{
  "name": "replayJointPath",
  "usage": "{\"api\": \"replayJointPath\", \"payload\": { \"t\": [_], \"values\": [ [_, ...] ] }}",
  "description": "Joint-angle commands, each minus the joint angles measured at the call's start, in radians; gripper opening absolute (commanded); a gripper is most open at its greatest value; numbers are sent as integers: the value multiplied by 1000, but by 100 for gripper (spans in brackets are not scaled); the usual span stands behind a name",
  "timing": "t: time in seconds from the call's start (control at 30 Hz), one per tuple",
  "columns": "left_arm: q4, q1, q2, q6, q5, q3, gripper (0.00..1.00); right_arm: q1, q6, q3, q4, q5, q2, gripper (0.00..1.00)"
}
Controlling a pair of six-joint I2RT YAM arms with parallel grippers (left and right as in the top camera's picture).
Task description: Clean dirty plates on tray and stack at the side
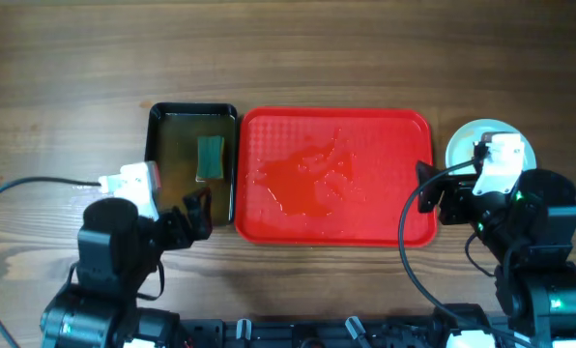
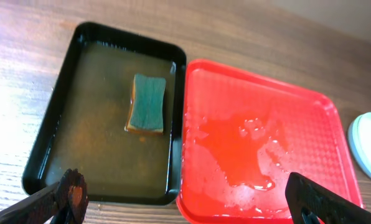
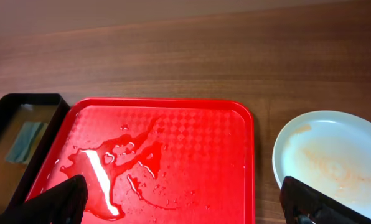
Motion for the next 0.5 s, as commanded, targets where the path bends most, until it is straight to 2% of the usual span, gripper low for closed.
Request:
{"api": "replayJointPath", "payload": {
  "t": [0.0,0.27,0.47],
  "values": [
    [-14,-5,-27,13,-13,-14,100,3,-9,-11,-1,18,10,99],
    [-33,-5,-26,13,-14,-14,100,3,-9,-11,-2,18,84,100],
    [-33,-5,-26,13,-13,-14,100,3,-9,-11,-1,18,208,99]
  ]
}}
